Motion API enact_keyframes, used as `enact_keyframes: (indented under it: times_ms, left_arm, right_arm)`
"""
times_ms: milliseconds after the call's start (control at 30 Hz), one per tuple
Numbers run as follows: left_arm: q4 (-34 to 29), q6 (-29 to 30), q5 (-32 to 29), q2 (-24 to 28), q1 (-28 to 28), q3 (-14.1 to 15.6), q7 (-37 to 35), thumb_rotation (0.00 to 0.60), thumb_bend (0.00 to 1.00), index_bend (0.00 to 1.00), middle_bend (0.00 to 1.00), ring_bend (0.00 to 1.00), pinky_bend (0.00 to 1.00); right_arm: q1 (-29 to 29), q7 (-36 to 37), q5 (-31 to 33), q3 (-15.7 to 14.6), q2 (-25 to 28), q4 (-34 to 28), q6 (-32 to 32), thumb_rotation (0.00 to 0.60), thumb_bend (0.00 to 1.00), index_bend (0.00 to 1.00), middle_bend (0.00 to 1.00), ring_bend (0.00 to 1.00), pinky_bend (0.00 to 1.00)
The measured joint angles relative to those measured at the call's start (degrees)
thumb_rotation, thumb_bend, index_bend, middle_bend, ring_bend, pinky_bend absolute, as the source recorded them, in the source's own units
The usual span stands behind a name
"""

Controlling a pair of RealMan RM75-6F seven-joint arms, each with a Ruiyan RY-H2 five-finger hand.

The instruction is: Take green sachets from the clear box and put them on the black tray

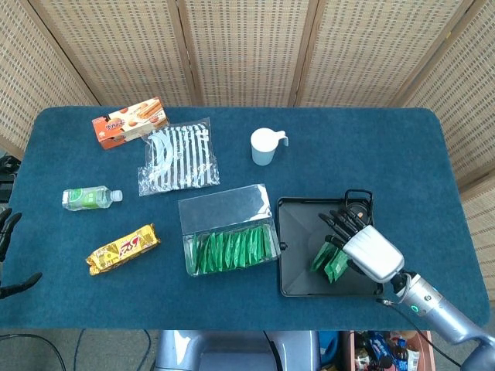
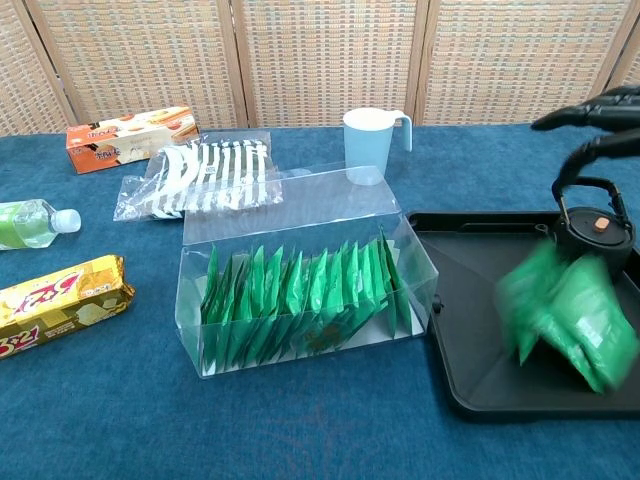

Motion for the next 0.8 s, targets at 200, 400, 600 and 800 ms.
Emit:
enact_keyframes:
  times_ms: [200, 400, 600, 800]
  left_arm:
    - [-0.1, 0.3, 0.2, 0.2, 0.1, 0.0, -0.4, 0.6, 0.1, 0.0, 0.0, 0.0, 0.0]
    - [0.2, 0.9, 0.8, 0.0, 0.5, 0.3, -0.6, 0.6, 0.1, 0.0, 0.0, 0.0, 0.0]
    - [1.2, 1.7, 2.0, -0.8, 0.6, 0.5, -0.9, 0.6, 0.1, 0.0, 0.0, 0.0, 0.0]
    - [1.8, 3.1, 2.6, -1.1, 1.4, 0.7, -1.4, 0.6, 0.1, 0.0, 0.0, 0.0, 0.0]
  right_arm:
    - [-2.2, -1.5, 1.6, 2.2, 1.3, -2.8, 4.2, 0.6, 0.05, 0.0, 0.0, 0.0, 0.04]
    - [-7.4, -0.5, 4.3, 3.5, 2.3, -6.5, 11.7, 0.6, 0.02, 0.0, 0.0, 0.0, 0.0]
    - [-14.5, 0.4, 8.3, 3.2, -0.1, -8.2, 17.5, 0.6, 0.0, 0.0, 0.0, 0.0, 0.0]
    - [-19.9, 2.9, 12.1, 2.7, -4.2, -8.0, 20.7, 0.6, 0.0, 0.0, 0.0, 0.0, 0.0]
